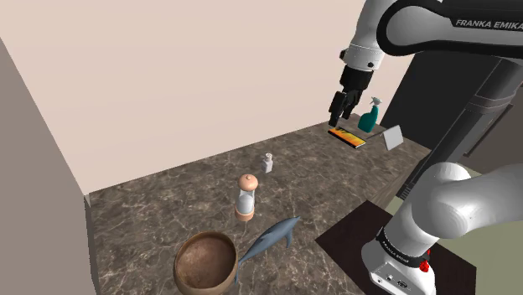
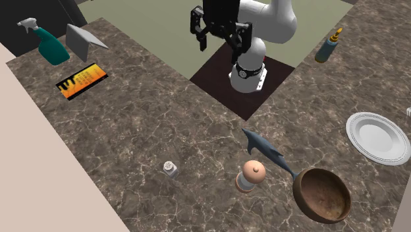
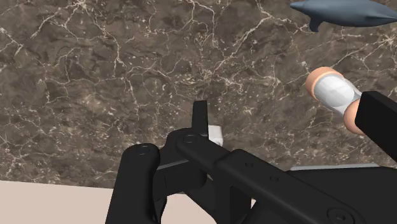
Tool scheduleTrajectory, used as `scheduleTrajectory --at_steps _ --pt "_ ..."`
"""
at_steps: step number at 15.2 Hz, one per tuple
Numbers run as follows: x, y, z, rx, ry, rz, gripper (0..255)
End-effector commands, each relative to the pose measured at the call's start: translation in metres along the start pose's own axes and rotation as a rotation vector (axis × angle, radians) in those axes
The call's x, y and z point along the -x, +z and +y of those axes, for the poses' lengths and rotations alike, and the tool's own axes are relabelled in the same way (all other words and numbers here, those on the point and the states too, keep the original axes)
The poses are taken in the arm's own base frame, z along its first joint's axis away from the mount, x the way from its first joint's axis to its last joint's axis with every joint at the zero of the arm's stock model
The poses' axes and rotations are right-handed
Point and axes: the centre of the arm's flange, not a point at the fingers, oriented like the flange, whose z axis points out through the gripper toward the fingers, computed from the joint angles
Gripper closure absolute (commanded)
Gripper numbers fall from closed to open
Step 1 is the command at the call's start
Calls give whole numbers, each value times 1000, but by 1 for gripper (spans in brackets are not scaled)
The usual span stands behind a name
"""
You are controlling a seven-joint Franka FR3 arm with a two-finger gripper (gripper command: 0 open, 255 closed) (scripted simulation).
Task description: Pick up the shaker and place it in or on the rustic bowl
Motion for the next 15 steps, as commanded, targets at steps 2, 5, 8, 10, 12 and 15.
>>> scheduleTrajectory --at_steps 2,5,8,10,12,15 --pt "-5 8 -9 1 9 3 0" --pt "-19 31 -37 3 37 10 0" --pt "-35 55 -65 5 65 18 0" --pt "-46 71 -83 7 84 23 0" --pt "-57 86 -101 8 103 28 0" --pt "-75 110 -127 11 131 36 0"
